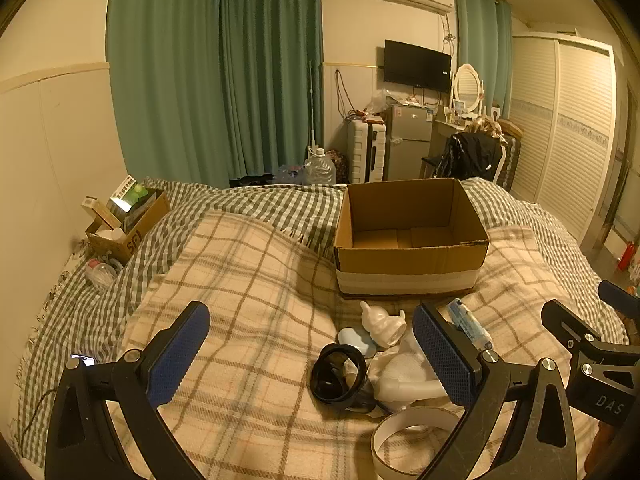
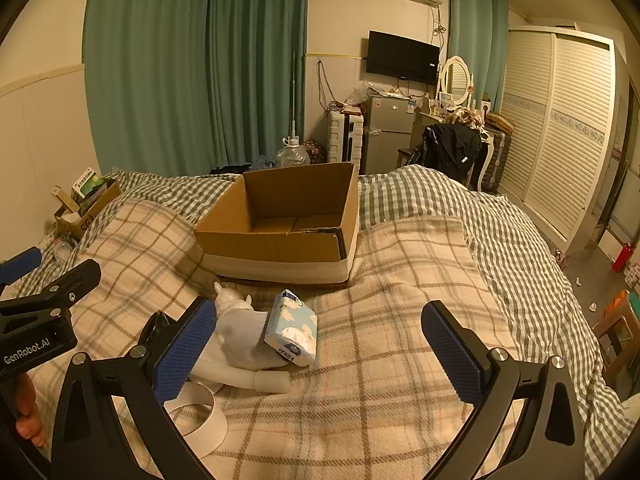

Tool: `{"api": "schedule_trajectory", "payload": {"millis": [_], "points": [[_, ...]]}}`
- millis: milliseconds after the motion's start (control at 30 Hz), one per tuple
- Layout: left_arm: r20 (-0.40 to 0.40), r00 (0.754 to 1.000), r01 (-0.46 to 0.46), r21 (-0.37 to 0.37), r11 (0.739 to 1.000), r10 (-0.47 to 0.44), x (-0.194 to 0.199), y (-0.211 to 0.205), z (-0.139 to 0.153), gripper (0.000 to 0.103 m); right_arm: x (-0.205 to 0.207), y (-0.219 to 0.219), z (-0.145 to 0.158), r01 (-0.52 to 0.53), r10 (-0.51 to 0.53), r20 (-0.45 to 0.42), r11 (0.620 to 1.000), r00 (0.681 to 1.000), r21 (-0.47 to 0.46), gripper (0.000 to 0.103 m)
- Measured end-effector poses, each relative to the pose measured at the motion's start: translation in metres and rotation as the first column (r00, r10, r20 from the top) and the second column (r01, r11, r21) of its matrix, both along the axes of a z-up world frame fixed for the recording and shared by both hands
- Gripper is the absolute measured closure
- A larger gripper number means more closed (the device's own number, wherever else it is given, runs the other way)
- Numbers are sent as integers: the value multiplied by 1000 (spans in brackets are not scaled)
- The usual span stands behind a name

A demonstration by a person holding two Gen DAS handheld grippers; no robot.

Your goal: Organize objects

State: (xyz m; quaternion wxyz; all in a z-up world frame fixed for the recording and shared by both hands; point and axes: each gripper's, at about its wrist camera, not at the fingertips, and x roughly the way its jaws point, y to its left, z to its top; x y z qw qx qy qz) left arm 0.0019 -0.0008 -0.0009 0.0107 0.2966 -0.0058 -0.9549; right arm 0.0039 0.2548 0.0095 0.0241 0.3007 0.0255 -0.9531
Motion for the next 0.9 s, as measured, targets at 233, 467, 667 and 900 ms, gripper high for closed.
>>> {"api": "schedule_trajectory", "payload": {"millis": [233,467,667,900], "points": [[9,1000,1,-3,1000,-1,-1,1,-1,0,1,-1,2,-3,3,-2,1000,1000,1,0],[11,1000,3,-17,1000,-3,-1,5,-1,0,1,-1,3,-3,3,-3,1000,1000,2,0],[14,1000,11,-21,1000,-11,0,7,-2,0,1,-1,4,-3,3,-3,1000,1000,2,0],[18,1000,18,-19,1000,-18,2,9,-3,0,1,-2,6,-6,6,-7,1000,1000,2,0]]}}
